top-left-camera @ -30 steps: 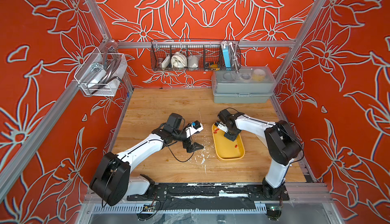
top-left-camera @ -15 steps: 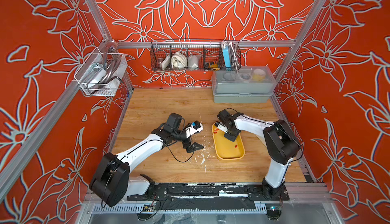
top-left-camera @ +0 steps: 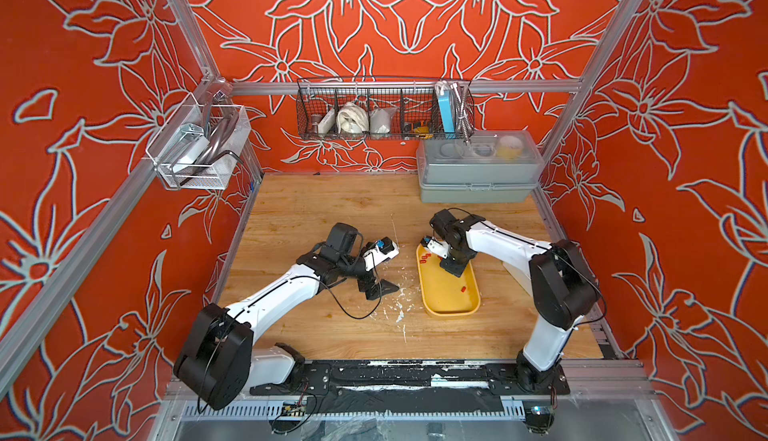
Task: Take the screw protection sleeves out of the storage box
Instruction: Pick up the screw protection sleeve from the storage box, then place the screw protection sleeve at the center of the board.
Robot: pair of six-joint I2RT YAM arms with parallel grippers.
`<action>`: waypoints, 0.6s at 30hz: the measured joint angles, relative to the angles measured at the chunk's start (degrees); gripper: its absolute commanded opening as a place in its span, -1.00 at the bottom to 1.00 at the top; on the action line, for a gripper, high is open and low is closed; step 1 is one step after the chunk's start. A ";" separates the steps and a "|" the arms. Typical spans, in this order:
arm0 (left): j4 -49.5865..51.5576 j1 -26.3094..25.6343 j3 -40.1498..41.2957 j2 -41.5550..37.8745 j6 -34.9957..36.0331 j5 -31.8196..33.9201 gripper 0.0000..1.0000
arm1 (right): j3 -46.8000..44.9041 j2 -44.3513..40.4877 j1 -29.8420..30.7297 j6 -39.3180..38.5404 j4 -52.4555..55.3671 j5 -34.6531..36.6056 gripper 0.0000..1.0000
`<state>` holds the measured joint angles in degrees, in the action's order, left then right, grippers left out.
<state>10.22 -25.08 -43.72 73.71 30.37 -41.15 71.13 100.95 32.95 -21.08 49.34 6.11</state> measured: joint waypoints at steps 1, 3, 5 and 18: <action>0.07 0.42 -0.15 -0.13 -0.24 0.09 0.97 | 0.79 -1.09 -0.04 -0.31 1.01 -1.33 -1.00; 0.20 1.36 -0.61 -0.37 -0.61 0.20 0.97 | 2.69 -2.95 -0.04 -0.81 2.93 -4.42 -1.00; 0.39 2.64 -1.27 -0.66 -0.94 0.24 0.97 | 5.44 -4.35 -0.02 -1.20 4.81 -8.41 -1.00; 0.31 11.45 -2.12 -3.76 -2.14 5.42 0.97 | 27.10 6.69 1.86 0.04 8.66 -28.11 -1.00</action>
<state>10.52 -13.63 -45.84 69.95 28.23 -35.73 98.24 107.63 34.81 -21.04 58.00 -22.00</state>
